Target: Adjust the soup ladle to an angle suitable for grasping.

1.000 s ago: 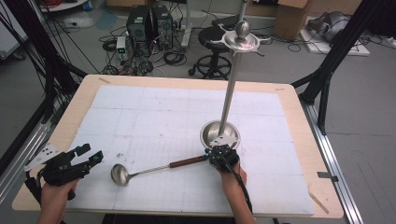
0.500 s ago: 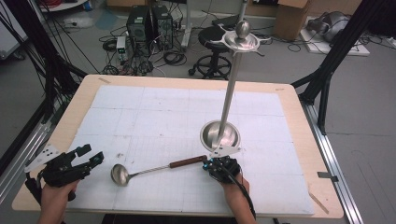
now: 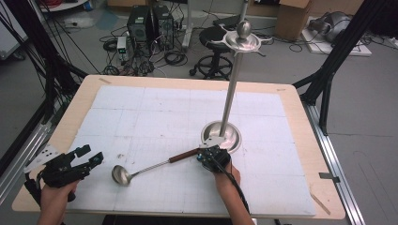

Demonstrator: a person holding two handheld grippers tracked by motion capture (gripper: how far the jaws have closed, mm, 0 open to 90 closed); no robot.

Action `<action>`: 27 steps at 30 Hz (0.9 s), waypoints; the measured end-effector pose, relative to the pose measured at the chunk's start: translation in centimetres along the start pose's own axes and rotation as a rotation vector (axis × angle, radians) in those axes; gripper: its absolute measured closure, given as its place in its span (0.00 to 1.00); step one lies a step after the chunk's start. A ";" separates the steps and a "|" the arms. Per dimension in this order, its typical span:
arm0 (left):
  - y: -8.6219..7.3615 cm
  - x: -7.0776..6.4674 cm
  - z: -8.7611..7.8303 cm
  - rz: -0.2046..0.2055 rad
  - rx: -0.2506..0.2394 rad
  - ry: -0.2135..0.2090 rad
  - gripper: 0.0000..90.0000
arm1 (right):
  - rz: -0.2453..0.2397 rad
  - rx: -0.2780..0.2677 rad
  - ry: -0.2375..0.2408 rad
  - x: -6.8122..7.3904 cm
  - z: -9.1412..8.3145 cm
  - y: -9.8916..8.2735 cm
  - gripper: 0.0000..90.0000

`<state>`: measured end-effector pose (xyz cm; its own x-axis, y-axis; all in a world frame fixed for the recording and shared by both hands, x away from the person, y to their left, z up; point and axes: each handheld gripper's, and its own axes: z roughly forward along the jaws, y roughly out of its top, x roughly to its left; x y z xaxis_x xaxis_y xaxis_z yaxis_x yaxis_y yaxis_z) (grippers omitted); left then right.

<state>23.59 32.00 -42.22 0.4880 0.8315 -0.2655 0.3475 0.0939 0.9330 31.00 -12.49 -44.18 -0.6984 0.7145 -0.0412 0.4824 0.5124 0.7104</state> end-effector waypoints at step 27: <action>0.1 -0.6 0.4 0.031 -0.004 -0.046 0.31 | 0.085 -0.248 -0.064 -3.6 -8.7 -4.1 0.69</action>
<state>23.60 31.29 -42.04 0.5349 0.8078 -0.2477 0.3285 0.0713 0.9418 26.96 -21.34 -40.86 -0.6221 0.7828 -0.0123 0.3884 0.3222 0.8633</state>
